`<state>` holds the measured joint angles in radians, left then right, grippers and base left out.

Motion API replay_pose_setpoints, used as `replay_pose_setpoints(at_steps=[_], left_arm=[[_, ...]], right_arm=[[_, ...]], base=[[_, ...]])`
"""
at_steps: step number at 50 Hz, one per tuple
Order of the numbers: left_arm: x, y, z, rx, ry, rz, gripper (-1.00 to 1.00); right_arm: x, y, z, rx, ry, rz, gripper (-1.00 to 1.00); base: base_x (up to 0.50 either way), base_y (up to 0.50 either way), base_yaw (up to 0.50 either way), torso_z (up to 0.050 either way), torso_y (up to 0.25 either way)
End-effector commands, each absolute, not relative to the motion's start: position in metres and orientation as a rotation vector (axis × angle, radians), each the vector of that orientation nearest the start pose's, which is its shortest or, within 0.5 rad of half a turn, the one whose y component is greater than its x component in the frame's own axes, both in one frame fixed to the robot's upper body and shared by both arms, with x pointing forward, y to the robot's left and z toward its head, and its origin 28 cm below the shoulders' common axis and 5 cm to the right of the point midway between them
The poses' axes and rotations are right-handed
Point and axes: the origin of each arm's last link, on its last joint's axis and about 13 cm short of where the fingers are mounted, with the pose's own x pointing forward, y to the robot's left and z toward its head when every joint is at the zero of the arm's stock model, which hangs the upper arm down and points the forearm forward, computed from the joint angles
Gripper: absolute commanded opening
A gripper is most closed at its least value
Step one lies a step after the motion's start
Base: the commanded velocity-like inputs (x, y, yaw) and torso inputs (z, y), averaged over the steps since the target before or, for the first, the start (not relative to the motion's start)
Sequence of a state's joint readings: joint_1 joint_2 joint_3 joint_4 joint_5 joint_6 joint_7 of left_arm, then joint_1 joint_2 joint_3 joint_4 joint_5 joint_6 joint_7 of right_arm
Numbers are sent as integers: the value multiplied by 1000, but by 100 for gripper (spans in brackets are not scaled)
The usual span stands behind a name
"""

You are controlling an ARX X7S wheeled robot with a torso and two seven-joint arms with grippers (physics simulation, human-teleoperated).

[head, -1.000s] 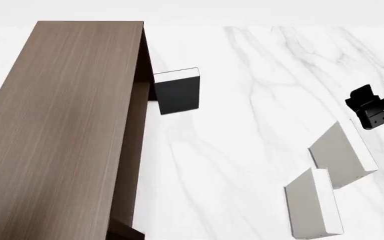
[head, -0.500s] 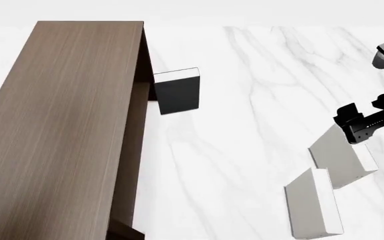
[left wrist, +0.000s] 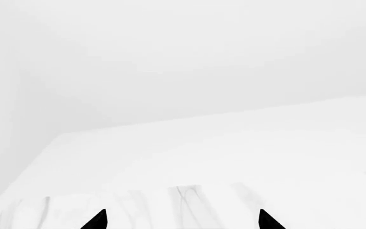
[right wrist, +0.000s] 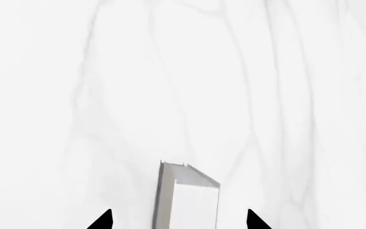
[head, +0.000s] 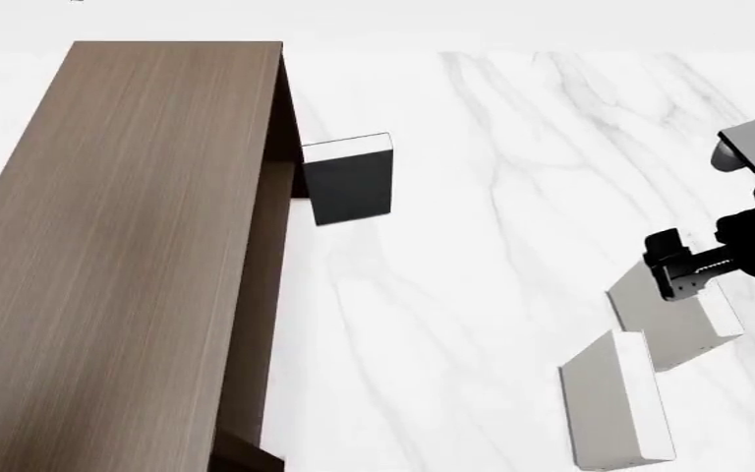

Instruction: Pick up the book on the right and place it under the cabinet shelf.

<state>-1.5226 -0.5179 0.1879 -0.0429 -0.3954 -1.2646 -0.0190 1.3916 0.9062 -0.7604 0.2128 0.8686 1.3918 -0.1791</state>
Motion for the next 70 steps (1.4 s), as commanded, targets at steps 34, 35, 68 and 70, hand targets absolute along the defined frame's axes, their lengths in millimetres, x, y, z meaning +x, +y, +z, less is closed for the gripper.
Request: replay_pose_setpoints(at_steps=[34, 35, 68, 70], left_arm=[[309, 315, 390, 171, -123, 115, 100], [309, 315, 390, 171, -123, 115, 100], [308, 316, 388, 172, -122, 116, 100], [308, 316, 388, 172, -122, 116, 100]], right_arm=[[301, -280, 239, -185, 787, 62, 100], [301, -280, 238, -185, 788, 62, 100], [305, -278, 250, -234, 733, 11, -100], [306, -278, 254, -239, 720, 4, -100]], base=[[0, 0, 0, 0, 0], [0, 0, 0, 0, 0], [0, 0, 0, 0, 0], [0, 0, 0, 0, 0]])
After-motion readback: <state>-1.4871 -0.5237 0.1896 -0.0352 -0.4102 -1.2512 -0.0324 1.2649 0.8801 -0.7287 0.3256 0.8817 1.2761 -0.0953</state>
